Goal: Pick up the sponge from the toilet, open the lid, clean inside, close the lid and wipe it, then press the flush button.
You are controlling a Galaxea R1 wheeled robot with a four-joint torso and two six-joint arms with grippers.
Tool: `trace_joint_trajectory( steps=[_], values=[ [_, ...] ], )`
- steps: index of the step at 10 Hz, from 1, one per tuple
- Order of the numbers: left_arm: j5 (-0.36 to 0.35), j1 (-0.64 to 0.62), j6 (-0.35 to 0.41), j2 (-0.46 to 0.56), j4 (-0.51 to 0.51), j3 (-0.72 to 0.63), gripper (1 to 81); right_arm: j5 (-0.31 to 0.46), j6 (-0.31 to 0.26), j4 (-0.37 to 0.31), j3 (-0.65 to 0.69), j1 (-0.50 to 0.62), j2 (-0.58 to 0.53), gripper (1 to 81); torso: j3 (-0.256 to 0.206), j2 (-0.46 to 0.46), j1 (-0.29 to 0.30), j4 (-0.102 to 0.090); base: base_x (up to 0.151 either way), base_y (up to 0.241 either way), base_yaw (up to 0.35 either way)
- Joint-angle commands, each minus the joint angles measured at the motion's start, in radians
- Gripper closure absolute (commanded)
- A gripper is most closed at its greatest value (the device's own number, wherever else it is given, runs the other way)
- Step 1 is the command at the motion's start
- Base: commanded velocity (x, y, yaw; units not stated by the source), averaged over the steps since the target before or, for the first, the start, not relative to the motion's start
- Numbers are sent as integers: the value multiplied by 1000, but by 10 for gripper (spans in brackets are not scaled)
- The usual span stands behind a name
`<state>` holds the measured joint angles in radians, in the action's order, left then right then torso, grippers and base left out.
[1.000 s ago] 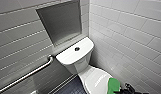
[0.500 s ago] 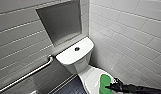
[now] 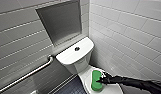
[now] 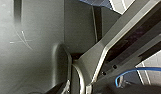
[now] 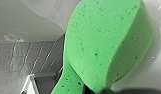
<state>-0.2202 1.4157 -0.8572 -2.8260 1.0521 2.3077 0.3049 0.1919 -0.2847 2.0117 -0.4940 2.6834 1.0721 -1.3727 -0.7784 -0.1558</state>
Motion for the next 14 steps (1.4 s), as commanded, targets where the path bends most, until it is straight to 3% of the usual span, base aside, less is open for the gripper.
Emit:
trace_joint_trajectory(
  steps=[1,4,6,9,14],
  values=[
    [33,9,7,14,17,-8,10,93,3,-2,82,148,61,811,0,0,0,0,0,0,0],
    [33,13,7,19,17,-8,10,54,-6,93,263,104,187,811,0,0,0,0,0,0,0],
    [32,19,7,25,17,6,10,-52,-9,119,266,48,204,811,0,0,0,0,0,0,0],
    [32,21,7,15,19,12,10,-58,-9,128,260,-47,173,811,0,0,0,0,0,0,0],
    [33,21,7,8,20,12,10,-128,6,114,-79,-131,-190,811,0,0,0,0,0,0,0]
  ],
)
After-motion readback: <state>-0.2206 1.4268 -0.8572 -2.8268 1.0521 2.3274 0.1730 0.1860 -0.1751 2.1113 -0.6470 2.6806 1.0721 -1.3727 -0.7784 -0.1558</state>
